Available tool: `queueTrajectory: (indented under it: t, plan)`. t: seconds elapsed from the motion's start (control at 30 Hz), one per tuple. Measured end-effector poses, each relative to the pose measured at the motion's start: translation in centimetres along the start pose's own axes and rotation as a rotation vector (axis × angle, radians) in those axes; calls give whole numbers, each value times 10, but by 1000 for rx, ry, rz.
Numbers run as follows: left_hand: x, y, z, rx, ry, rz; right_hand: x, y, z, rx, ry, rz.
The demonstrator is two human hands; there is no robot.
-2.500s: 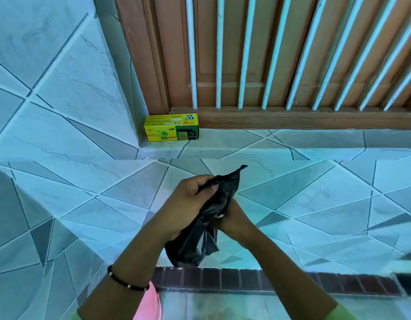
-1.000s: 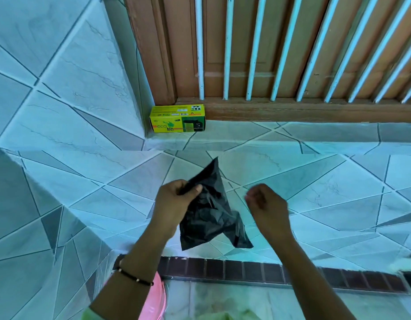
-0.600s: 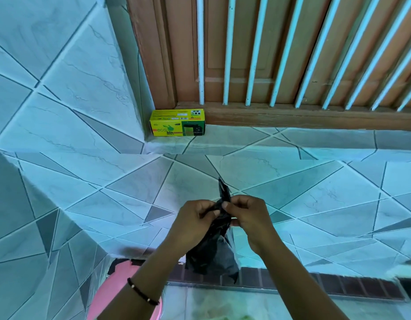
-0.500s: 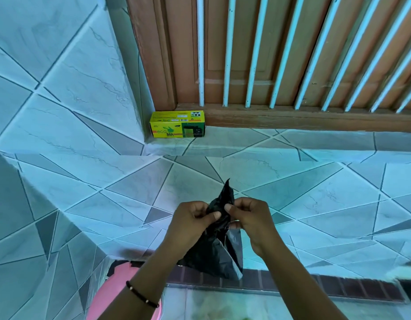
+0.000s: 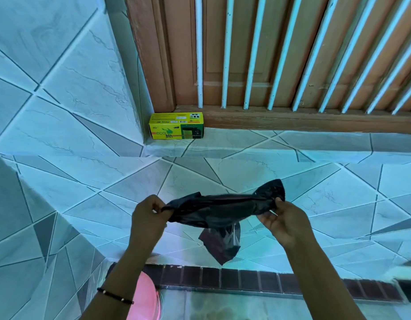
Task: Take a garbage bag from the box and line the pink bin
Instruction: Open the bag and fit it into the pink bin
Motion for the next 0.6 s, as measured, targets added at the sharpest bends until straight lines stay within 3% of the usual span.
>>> queueTrajectory:
  t: [0.17,0.3,0.37,0.43,0.5,0.53,0.6]
  plan:
    - [-3,5,3,-44,-18,-93,5,0,-6,184,127,34]
    - [5,-14,-1,-434,-82,71,22,-23,-15,357,164,344]
    - [15,-25,-9,-591,-243,137,31,-35,-17,454,166,495]
    - [32,-42,-22,-609,-452,265,36,-44,-19,536,176,613]
    - [47,-60,-27,-522,-538,456,37,-49,-19,570,176,679]
    - [51,-66,-28,-493,-525,491,36,-51,-18,589,180,689]
    - [48,-69,-30,-468,-483,410,31,-50,-12,681,213,650]
Point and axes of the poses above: each hand's wrist, its own x-axis away from the middle knuckle, its own y-axis out of the back of the hand, z = x × y, the point moved 5 cm from there along -x, towards the middle knuckle, and after that the axes turned 13 degrees about y, right-handed, at the moved point
